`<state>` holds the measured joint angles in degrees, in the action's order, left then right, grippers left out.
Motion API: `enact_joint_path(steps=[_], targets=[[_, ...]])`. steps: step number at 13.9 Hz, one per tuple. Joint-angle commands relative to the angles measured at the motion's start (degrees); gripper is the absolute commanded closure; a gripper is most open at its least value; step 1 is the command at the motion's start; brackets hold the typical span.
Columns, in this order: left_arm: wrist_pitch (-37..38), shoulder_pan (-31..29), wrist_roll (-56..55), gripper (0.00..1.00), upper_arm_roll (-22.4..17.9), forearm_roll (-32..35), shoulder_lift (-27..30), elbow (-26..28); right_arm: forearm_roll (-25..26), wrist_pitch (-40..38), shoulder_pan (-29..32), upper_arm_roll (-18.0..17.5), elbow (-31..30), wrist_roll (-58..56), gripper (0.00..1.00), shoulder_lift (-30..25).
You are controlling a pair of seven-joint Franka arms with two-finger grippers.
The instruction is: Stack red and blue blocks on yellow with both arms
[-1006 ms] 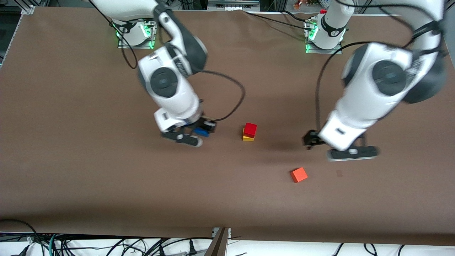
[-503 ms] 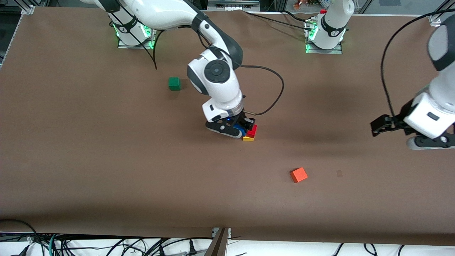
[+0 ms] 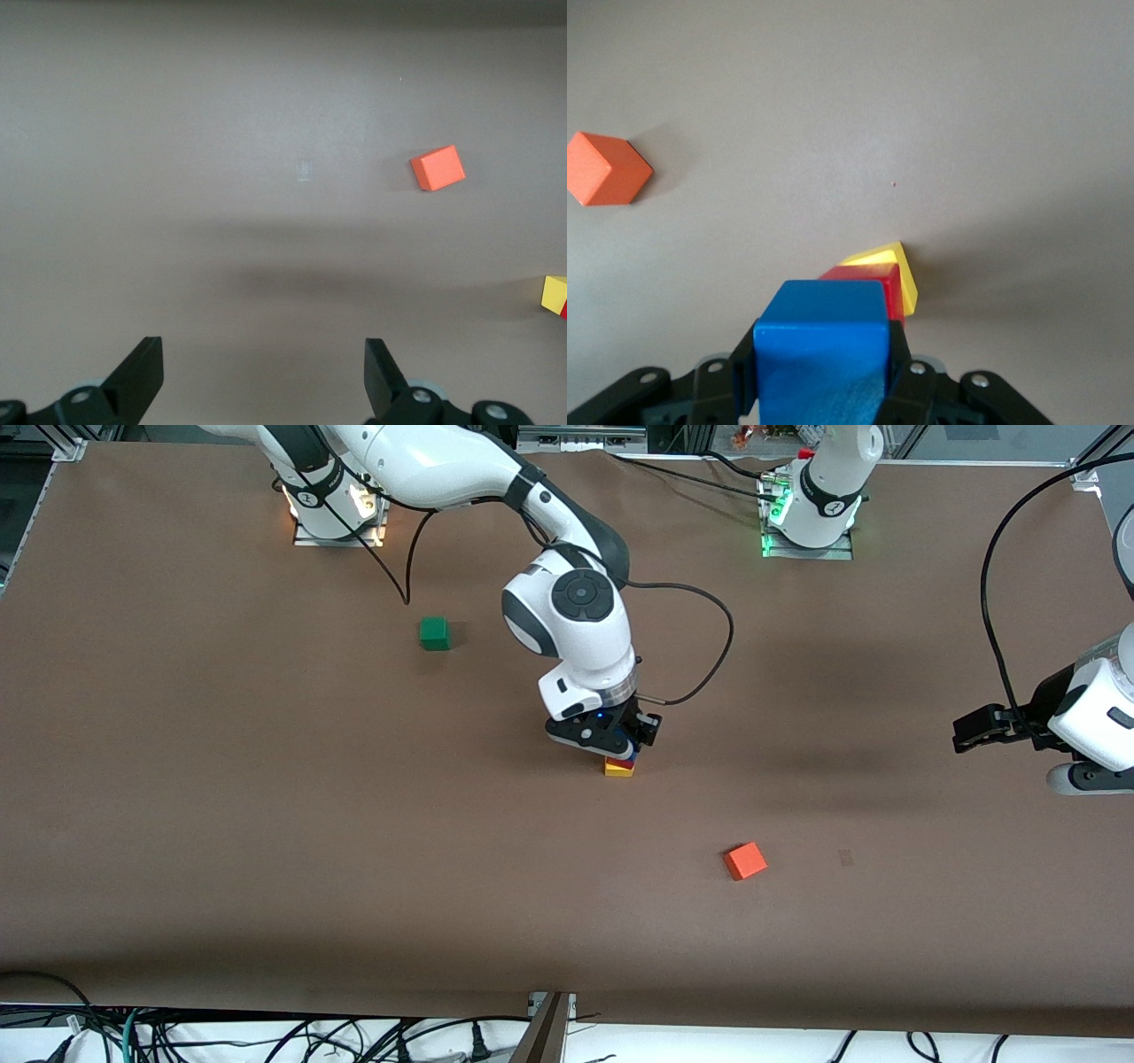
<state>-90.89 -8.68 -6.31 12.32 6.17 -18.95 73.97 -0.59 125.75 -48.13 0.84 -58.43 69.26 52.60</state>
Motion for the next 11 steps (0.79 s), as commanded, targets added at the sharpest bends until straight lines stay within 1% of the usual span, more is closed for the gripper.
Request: enact_joint_path(steps=[1,2,3,4,6,7,8,10,11], targets=[[2.29,-0.46,1.39,0.00,0.34,-1.07,3.39,2.31,0.95,-0.24,-1.00,0.92,2.10,1.93,0.71,1.36],[2.65,-0.37,1.48,0.00,-0.19,-1.15,4.88,3.97,0.94,-0.50,-1.00,0.92,2.10,1.93,0.70,1.36],[2.57,0.15,1.39,0.00,-1.06,-1.16,6.80,6.07,1.03,-0.50,-1.09,0.92,1.92,1.93,0.67,1.45],[2.48,0.85,1.39,0.00,-1.51,-1.16,8.13,7.66,1.12,-0.42,-1.26,0.92,1.22,1.93,0.66,1.36],[2.48,4.18,0.87,0.00,-5.44,-1.76,9.72,9.51,1.65,-0.24,-1.26,0.92,1.13,1.85,0.66,1.36],[2.48,5.07,0.86,0.00,-7.56,-3.34,10.07,10.22,1.65,0.02,-1.26,0.92,1.13,1.67,0.66,1.36],[2.30,5.08,1.13,0.00,-8.45,-5.35,10.60,11.27,1.73,0.02,-1.26,0.92,1.13,1.58,0.65,1.36],[1.17,6.47,0.43,0.00,-8.89,-5.81,13.58,14.87,2.69,0.02,-1.26,0.92,1.13,1.49,0.63,1.45],[0.90,7.18,0.43,0.00,-9.59,-5.81,13.77,15.49,3.05,0.11,-1.35,0.92,1.13,1.58,0.57,1.71]])
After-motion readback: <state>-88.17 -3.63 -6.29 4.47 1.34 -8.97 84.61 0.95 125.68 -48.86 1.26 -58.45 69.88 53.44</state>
